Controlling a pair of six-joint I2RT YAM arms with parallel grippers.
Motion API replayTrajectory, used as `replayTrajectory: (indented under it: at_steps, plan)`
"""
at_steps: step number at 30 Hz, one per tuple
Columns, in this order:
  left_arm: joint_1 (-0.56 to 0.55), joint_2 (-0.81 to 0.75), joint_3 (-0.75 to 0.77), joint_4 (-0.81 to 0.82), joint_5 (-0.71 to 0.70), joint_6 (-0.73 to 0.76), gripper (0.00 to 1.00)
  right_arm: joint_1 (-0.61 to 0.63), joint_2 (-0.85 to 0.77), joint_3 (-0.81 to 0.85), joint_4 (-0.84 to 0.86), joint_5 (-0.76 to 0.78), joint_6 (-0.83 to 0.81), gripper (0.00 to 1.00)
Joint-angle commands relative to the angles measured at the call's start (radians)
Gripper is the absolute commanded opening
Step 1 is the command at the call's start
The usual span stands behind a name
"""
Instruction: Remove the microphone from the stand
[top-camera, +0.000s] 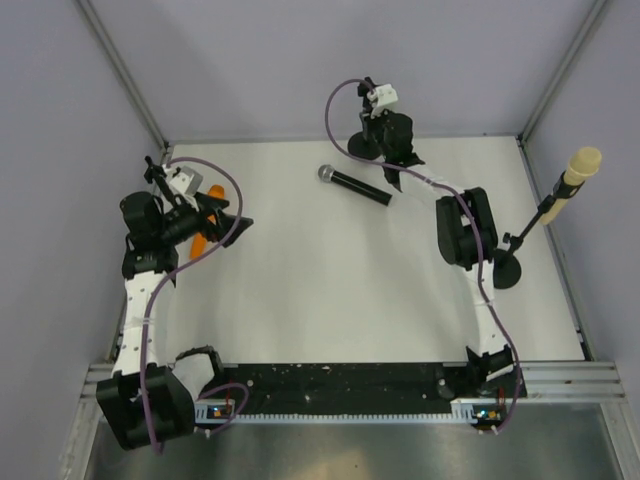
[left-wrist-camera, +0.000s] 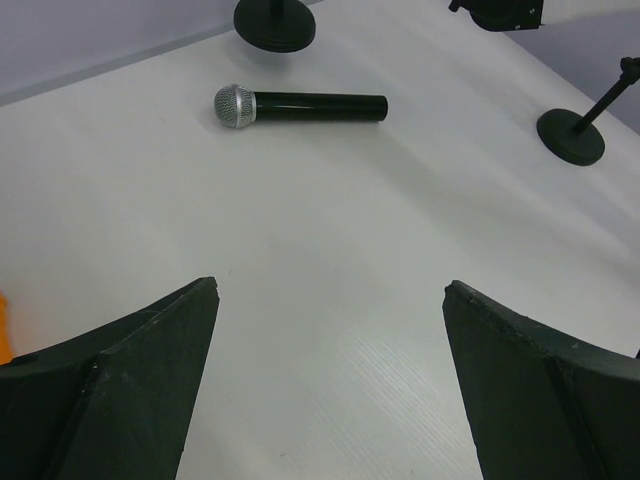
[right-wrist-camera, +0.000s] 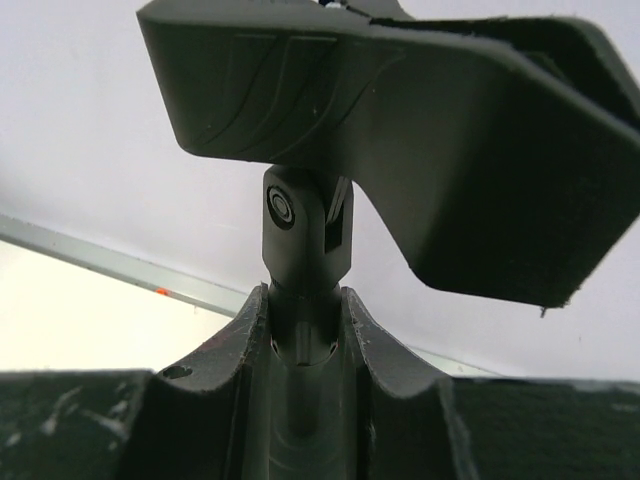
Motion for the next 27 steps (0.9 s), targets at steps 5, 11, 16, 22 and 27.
replayTrajectory:
  at_steps: [5, 11, 16, 22, 27]
  plan:
    - [0.024, -0.018, -0.031, 0.114, 0.062, -0.063, 0.99, 0.016, 0.062, 0.140, 0.102, 0.025, 0.051, 0.00]
    - [0.038, -0.020, -0.043, 0.143, 0.072, -0.087, 0.99, 0.032, 0.115, 0.200, 0.084, 0.038, 0.059, 0.00]
    - [0.043, -0.024, -0.054, 0.158, 0.074, -0.097, 0.99, 0.049, 0.136, 0.218, 0.081, 0.042, 0.054, 0.00]
    - [0.051, -0.027, -0.063, 0.177, 0.080, -0.109, 0.99, 0.055, 0.153, 0.232, 0.076, 0.045, 0.053, 0.00]
    - [0.051, -0.023, -0.065, 0.195, 0.082, -0.124, 0.99, 0.052, 0.144, 0.224, 0.032, 0.015, 0.047, 0.43]
